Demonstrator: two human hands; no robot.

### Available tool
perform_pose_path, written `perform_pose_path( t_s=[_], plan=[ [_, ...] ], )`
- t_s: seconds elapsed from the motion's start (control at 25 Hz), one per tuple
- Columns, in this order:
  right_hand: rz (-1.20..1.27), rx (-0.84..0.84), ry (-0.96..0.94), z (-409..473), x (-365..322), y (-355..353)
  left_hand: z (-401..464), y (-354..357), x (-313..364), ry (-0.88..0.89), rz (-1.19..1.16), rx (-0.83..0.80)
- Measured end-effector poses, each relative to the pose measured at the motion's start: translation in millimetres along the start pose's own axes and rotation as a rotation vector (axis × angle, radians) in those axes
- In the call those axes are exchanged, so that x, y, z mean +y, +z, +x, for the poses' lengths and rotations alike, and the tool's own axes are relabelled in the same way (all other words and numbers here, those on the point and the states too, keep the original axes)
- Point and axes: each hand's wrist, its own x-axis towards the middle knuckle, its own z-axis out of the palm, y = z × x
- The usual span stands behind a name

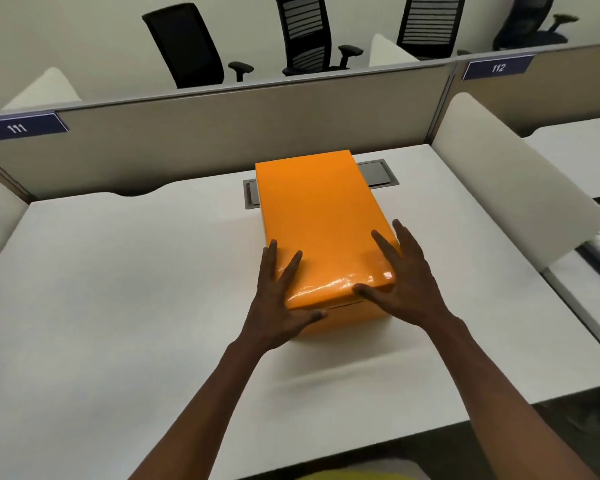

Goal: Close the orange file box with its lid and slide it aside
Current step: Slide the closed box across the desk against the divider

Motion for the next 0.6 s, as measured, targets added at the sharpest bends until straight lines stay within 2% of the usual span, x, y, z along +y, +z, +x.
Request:
perform_pose_path(
  t_s=[0.08, 0.16, 0.2, 0.32, 0.48, 0.6],
  plan=[
    [0.324, 0.098, 0.233, -5, -2, -4, -9, -1, -3, -0.101, -0.222, 0.046],
    [0.611, 0.043, 0.429, -5, 1, 1, -14, 0, -5, -0.121, -0.401, 0.036],
    [0.667, -0.006, 0.472, -6, 4, 3, -15, 2, -3, -0.133, -0.417, 0.028],
    [0.724, -0.046, 0.457, -2, 20, 5, -15, 7, 7, -0.176, -0.435, 0.070],
    [1.029, -0.063, 0.534, -1, 29, 12, -15, 10, 15, -0.220, -0.466, 0.085],
    [1.066, -0.075, 0.533, -2, 26, 18, -17, 7, 13, -0.254, -0.464, 0.103]
  ],
)
